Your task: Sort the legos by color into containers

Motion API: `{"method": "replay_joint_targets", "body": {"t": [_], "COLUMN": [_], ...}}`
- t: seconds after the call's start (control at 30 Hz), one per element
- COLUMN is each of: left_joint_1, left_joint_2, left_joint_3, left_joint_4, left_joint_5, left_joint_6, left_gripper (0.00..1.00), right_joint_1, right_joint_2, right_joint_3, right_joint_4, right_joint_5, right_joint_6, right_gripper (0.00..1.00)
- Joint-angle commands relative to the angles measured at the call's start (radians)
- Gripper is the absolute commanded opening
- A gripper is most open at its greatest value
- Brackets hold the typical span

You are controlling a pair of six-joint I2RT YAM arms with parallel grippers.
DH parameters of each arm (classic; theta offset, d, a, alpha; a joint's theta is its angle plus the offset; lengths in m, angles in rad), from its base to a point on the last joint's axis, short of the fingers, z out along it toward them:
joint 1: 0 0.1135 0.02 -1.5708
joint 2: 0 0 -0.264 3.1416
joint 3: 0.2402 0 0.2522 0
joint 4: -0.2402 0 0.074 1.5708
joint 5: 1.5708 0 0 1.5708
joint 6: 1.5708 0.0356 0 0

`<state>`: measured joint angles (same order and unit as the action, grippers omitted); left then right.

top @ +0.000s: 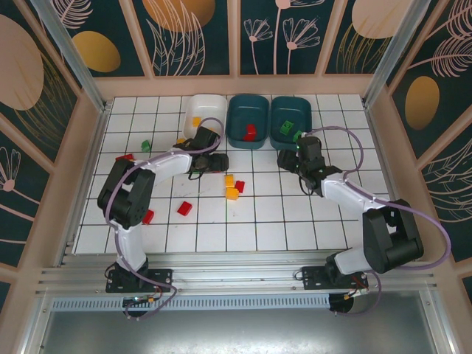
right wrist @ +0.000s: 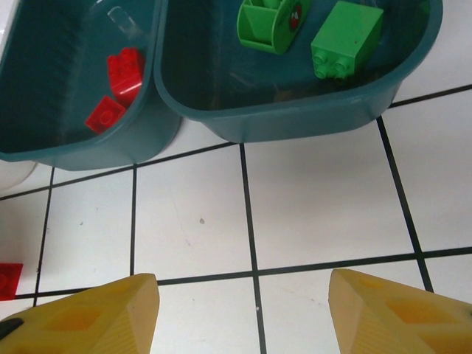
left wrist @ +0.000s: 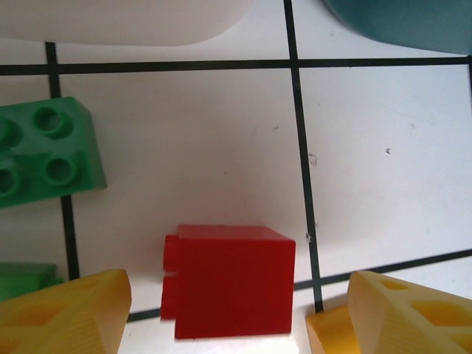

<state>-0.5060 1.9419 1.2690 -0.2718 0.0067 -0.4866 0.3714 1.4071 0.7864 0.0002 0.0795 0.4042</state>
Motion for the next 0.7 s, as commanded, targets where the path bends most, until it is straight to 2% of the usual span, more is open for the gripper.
{"method": "replay_joint_targets", "body": {"t": [0.0, 0.23, 0.43, 0.67], "left_joint_1": [-0.008, -0.02, -0.034, -0.042], "left_joint_2": [0.044, 0.101, 0.076, 0.032], "left_joint_3": [0.058, 0.11, 0.112, 0.133], "left_joint_4": [-0.045, -0.072, -0.098, -0.125], "left_joint_5": [-0.01, -0.017, -0.055, -0.051], "left_joint_6": [0.003, 0.005, 0.01, 0.011], "left_gripper": [0.75, 0.61, 0.39, 0.29], "right_joint_1": [0.007, 0.006, 0.005, 0.006], "right_joint_2": [-0.032, -0.034, -0.042, -0.04], "right_joint_3": [-0.024, -0.028, -0.029, -0.03], "right_joint_4": [0.017, 0.02, 0.024, 0.036], "right_joint_5": [0.005, 0.003, 0.008, 0.005], "right_joint_6": [0.024, 0.021, 0.014, 0.012], "right_gripper": [0.63, 0.62, 0.62, 0.61]}}
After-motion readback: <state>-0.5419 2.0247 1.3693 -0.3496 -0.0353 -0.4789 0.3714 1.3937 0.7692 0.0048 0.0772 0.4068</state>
